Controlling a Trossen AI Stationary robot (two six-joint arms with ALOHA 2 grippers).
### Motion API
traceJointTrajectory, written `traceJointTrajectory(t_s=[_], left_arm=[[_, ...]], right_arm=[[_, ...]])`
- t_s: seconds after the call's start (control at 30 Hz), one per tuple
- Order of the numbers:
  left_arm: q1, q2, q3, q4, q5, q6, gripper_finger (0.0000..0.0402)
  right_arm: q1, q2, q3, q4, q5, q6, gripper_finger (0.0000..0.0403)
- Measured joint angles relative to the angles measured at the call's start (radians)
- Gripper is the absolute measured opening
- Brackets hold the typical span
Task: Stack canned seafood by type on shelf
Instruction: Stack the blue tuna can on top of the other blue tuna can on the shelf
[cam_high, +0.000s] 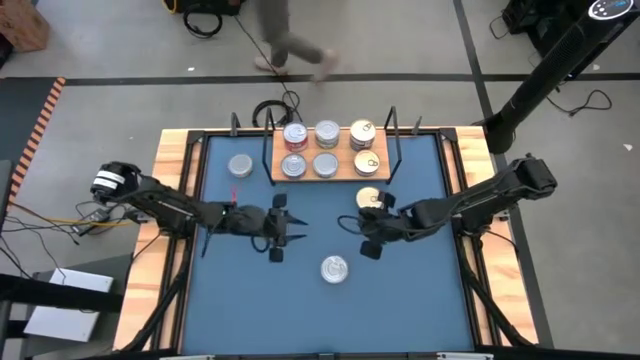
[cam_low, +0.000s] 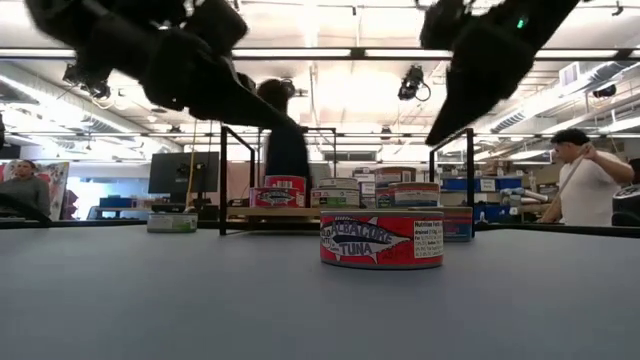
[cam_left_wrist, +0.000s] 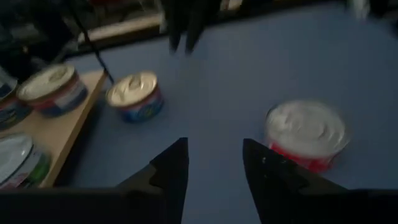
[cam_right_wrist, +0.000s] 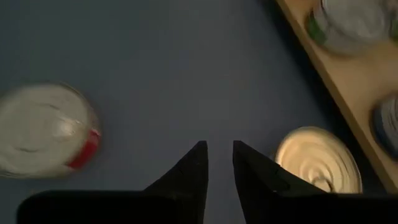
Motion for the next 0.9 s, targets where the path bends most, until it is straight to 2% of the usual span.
traceJointTrajectory(t_s=[0.13, 0.27, 0.53, 0.7, 0.9], left_arm=[[-0.014, 0.0, -0.107, 0.253, 0.009, -0.047, 0.0135], [-0.018, 0.0, -0.158, 0.346, 0.002, -0.081, 0.0093], [-0.019, 0.0, -0.172, 0.359, -0.004, -0.081, 0.0024], [-0.019, 0.0, -0.174, 0.355, -0.004, -0.08, 0.0015], [-0.02, 0.0, -0.173, 0.35, -0.004, -0.081, 0.0014]], right_arm=[[-0.063, 0.061, 0.0, 0.004, -0.061, -0.005, 0.0097], [-0.14, 0.118, 0.0, 0.003, -0.08, -0.006, 0.0115], [-0.252, 0.153, 0.005, 0.025, -0.096, -0.005, 0.0151], [-0.274, 0.191, 0.005, 0.043, -0.137, -0.022, 0.0149], [-0.291, 0.236, 0.01, 0.05, -0.082, -0.013, 0.0132]])
